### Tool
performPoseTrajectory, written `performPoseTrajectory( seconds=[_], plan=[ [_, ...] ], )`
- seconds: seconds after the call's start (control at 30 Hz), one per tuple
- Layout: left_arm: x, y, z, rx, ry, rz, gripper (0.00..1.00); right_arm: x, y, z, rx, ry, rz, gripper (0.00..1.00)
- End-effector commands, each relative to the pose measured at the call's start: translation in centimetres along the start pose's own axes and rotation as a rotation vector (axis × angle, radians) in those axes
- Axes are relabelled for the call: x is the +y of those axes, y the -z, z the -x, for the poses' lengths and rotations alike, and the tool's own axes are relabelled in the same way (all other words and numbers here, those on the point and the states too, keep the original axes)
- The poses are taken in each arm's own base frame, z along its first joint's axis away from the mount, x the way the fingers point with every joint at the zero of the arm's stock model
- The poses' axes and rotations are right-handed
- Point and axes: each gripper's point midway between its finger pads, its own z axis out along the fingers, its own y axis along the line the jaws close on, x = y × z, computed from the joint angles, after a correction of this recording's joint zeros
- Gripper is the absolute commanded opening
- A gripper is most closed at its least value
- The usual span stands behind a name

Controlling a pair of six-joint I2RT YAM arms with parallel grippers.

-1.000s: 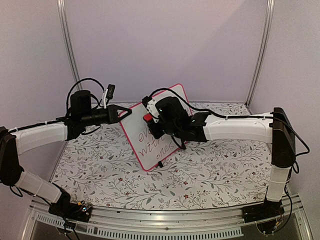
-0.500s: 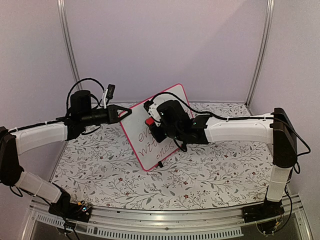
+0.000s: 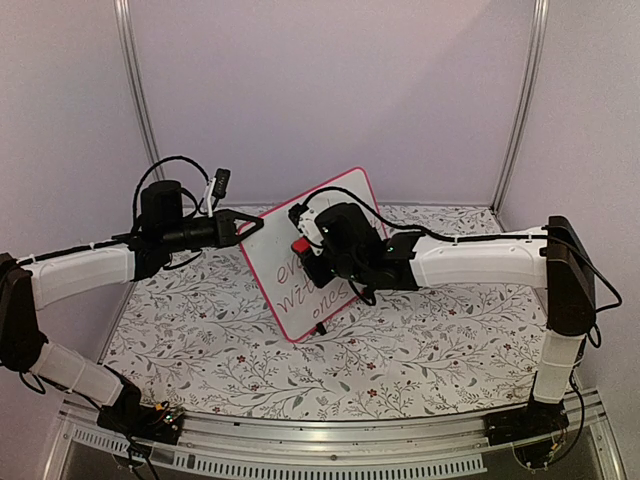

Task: Erase the whiteboard
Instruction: Erase the whiteboard at the center of the board.

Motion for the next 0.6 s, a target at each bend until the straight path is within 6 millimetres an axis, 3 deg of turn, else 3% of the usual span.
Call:
performPoseTrajectory(
  seconds=[0.0, 0.37, 0.57],
  plan=[
    [-2.9, -0.3, -1.4, 0.061, 0.016, -0.127, 0.00, -0.7, -0.6, -1.7, 0.063, 0.005, -0.002, 0.25],
    [-3.0, -0.2, -1.3, 0.059, 0.015, -0.128, 0.00, -1.4, -0.4, 5.4, -0.058, 0.012, -0.021, 0.25],
    [-3.0, -0.2, -1.3, 0.057, 0.012, -0.128, 0.00, -1.2, -0.9, 5.1, -0.047, 0.024, -0.018, 0.25]
  ],
)
